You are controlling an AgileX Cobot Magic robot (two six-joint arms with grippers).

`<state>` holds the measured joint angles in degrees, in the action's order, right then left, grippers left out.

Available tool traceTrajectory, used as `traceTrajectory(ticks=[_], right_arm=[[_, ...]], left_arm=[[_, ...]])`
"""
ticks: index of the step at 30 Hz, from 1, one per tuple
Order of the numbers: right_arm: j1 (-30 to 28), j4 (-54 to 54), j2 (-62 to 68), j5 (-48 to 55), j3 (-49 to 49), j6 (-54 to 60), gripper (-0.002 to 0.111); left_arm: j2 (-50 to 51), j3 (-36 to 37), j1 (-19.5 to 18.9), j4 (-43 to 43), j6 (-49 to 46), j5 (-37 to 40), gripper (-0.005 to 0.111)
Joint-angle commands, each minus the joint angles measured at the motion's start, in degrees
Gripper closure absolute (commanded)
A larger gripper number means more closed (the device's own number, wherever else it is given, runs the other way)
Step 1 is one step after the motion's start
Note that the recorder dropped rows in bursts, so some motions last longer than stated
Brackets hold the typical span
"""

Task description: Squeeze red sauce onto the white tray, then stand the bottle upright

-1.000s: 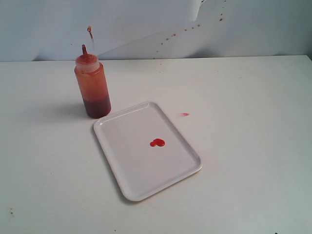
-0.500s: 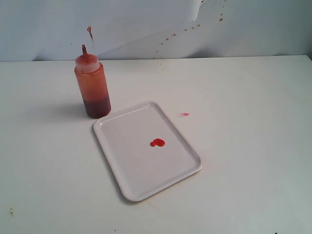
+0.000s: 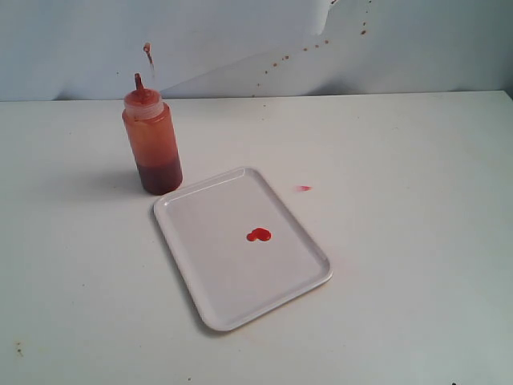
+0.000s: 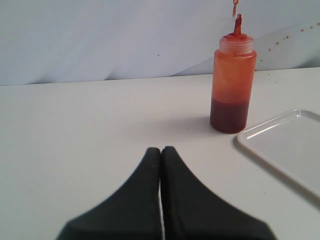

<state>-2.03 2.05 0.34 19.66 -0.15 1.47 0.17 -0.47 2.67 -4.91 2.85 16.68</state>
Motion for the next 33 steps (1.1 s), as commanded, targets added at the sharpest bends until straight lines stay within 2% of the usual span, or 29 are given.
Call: traceTrajectory(ticks=[1,33], right_arm=[[0.2,0.15,-0.34,-0.37,0.15,-0.46,0.108],[0.2,-2.87,-0.34,-0.72,0.15,1.52,0.108]], left_arm=[[-0.17,0.47,0.32,0.46,-0.08,-0.29,0.107],[-0.17,0.47,0.32,0.46,-0.08,-0.29,0.107]])
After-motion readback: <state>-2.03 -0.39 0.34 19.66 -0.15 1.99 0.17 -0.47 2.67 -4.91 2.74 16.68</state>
